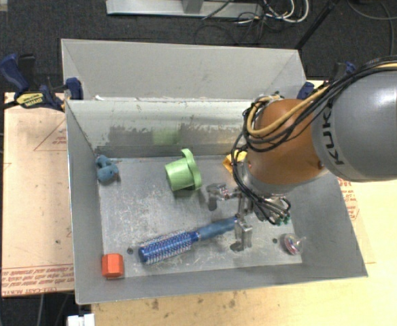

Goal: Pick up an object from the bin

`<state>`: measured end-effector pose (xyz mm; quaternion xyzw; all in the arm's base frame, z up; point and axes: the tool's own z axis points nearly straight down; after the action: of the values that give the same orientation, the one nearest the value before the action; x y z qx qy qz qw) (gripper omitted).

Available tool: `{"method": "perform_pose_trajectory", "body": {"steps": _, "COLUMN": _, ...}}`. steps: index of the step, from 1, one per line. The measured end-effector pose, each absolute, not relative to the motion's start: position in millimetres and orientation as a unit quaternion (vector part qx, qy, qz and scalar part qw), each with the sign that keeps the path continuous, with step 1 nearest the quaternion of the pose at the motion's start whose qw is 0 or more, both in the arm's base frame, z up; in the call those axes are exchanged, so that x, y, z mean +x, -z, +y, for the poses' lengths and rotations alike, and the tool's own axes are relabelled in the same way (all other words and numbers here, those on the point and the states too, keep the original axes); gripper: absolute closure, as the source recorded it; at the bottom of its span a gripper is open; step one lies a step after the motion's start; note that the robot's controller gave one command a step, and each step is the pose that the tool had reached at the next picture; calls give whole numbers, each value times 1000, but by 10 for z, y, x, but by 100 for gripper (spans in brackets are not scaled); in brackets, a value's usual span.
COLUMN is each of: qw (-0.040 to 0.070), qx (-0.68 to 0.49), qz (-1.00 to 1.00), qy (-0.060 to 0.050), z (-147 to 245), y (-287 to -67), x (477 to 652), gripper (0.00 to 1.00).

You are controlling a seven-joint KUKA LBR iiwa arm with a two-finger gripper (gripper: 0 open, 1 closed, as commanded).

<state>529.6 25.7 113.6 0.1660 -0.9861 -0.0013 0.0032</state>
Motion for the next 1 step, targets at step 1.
{"method": "perform_pose_trajectory", "body": {"steps": 1, "qw": 1, "qx": 199, "qz": -980, "qy": 1, "z": 343, "y": -673, "x": 5399, "gripper": 0}}
